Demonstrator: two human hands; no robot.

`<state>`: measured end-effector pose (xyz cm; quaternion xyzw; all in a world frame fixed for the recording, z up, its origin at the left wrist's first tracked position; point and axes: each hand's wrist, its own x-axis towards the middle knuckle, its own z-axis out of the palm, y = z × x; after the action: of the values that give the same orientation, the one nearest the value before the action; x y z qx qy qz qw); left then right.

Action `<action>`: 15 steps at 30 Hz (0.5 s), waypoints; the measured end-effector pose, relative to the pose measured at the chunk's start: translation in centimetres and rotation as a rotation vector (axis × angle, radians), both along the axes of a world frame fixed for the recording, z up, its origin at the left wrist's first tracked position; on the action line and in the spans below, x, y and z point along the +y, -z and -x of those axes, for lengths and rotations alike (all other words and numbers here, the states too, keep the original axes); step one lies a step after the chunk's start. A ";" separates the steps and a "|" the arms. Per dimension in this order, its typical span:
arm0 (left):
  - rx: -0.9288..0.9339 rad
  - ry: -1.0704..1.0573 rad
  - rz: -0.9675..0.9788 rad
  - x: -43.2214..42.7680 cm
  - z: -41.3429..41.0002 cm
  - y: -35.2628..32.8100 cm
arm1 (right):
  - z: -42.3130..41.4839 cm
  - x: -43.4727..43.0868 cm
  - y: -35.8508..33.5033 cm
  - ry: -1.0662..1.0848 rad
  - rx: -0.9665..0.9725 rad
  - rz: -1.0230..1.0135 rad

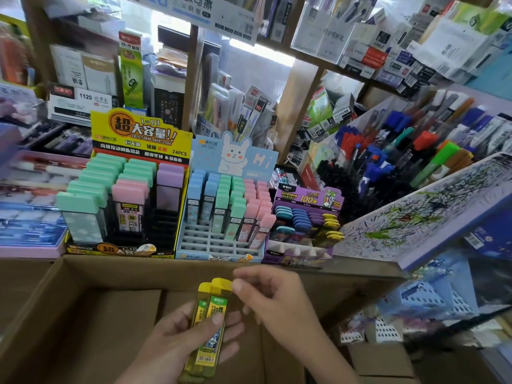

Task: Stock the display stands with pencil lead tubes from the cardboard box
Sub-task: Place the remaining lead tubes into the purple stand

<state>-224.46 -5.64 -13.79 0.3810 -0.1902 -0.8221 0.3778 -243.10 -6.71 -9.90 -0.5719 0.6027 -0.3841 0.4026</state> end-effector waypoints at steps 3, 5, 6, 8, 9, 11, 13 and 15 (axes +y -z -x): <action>-0.025 0.011 0.037 0.0 0.0 0.1 | -0.9 0.1 0.6 -0.022 -0.072 -0.023; -0.055 0.017 0.049 0.1 0.1 0.0 | -1.2 0.2 0.7 -0.031 -0.143 -0.032; -0.065 0.017 0.054 0.1 0.1 -0.2 | -1.2 0.3 0.8 -0.030 -0.181 -0.041; -0.087 0.006 0.056 0.1 0.2 -0.6 | -0.9 0.4 0.7 -0.005 -0.256 -0.059; -0.088 0.002 0.055 0.1 0.3 -0.6 | -0.5 0.5 0.5 0.016 -0.287 -0.060; -0.096 -0.007 0.045 0.1 0.1 -0.9 | 0.5 0.5 -0.1 0.060 -0.331 -0.035; -0.064 -0.033 -0.005 -0.2 0.1 -0.9 | 2.0 0.6 -1.1 0.105 -0.340 0.034; -0.029 -0.044 -0.061 -0.4 0.2 -0.6 | 4.1 0.8 -2.3 0.164 -0.279 0.113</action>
<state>-224.62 -6.05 -13.18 0.4084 -0.1623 -0.8134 0.3812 -247.21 -5.94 -7.61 -0.4836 0.5633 -0.5245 0.4168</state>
